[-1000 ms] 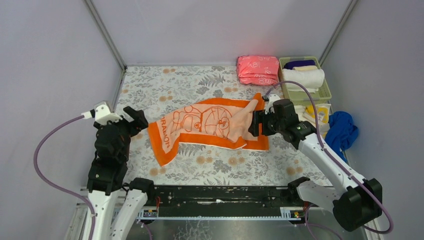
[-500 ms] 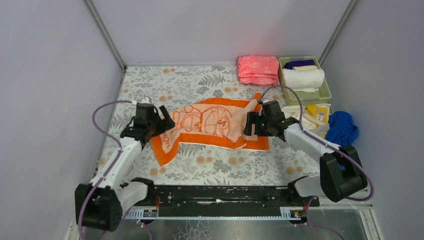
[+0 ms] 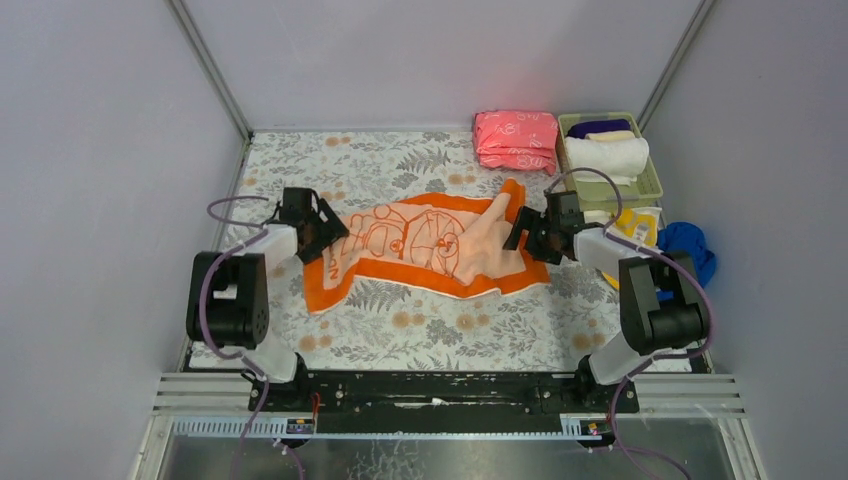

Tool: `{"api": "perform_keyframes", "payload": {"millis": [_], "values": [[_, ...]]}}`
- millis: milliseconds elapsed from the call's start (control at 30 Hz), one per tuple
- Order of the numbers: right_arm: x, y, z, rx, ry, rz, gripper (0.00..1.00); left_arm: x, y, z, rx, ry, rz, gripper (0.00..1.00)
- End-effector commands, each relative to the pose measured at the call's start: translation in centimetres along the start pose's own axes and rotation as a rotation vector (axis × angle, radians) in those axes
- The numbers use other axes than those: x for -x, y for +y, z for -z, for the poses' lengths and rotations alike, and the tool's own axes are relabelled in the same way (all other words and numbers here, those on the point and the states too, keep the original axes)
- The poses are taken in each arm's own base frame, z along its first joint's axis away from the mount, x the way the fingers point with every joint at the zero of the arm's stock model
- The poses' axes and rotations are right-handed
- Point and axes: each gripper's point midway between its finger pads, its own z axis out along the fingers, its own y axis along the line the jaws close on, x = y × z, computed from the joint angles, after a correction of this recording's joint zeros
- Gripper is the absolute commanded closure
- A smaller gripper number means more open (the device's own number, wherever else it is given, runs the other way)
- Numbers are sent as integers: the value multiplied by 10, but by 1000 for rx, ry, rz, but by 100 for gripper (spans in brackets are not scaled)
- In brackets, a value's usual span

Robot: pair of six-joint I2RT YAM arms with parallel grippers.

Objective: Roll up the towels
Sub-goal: Flatten out the towel at the center of the board.

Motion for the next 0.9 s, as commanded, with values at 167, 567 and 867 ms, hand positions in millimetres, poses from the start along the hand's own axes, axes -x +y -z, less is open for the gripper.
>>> {"api": "perform_keyframes", "payload": {"millis": [167,567,867], "values": [[52,-26,-21,-89,-40,-54,7,70,-45,-49,-60,-46,-74,20],[42,-50,49,-256,-81,13,6,69,-16,59,-29,-121,-30,1],[20,-73,50,-331,-31,-9,11,61,11,114,62,-145,0,0]]}}
